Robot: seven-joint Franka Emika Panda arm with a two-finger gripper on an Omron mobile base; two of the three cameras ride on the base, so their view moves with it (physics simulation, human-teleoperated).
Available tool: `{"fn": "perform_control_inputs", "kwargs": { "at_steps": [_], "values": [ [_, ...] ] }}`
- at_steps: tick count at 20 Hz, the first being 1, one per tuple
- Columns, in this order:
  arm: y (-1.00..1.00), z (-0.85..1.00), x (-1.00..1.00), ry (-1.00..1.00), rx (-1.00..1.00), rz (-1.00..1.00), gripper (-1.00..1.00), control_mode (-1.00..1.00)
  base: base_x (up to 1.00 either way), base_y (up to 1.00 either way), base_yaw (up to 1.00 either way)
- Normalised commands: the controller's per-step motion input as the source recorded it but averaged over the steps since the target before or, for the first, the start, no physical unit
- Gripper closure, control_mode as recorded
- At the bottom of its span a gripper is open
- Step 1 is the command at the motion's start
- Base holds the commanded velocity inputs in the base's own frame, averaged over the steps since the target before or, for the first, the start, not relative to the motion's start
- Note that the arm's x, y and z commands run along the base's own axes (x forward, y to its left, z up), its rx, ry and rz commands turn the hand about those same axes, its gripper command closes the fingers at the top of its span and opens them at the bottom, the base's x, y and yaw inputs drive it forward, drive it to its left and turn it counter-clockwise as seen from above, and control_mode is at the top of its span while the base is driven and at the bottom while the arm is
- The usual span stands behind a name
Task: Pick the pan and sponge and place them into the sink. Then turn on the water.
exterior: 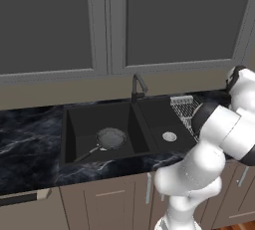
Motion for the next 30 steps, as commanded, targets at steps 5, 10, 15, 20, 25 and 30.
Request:
{"fn": "perform_control_inputs", "kwargs": {
  "at_steps": [5, 10, 15, 20, 25, 30],
  "values": [
    [0.42, 0.4, -0.16, -0.01, 0.03, -0.03, 1.0, -1.0, 0.0, 0.0, 0.0],
    [0.47, 0.38, -0.12, -0.02, 0.02, -0.02, 1.0, -1.0, 0.0, 0.0, 0.0],
    [0.5, 0.36, -0.12, -0.02, 0.01, -0.01, 1.0, -1.0, 0.0, 0.0, 0.0],
    [0.52, 0.29, -0.13, -0.02, 0.0, -0.02, 1.0, -1.0, 0.0, 0.0, 0.0],
    [0.51, 0.23, -0.11, 0.0, 0.0, -0.02, 1.0, -1.0, 0.0, 0.0, 0.0],
    [0.49, 0.23, -0.11, 0.0, 0.01, -0.03, 1.0, -1.0, 0.0, 0.0, 0.0]
  ]
}}
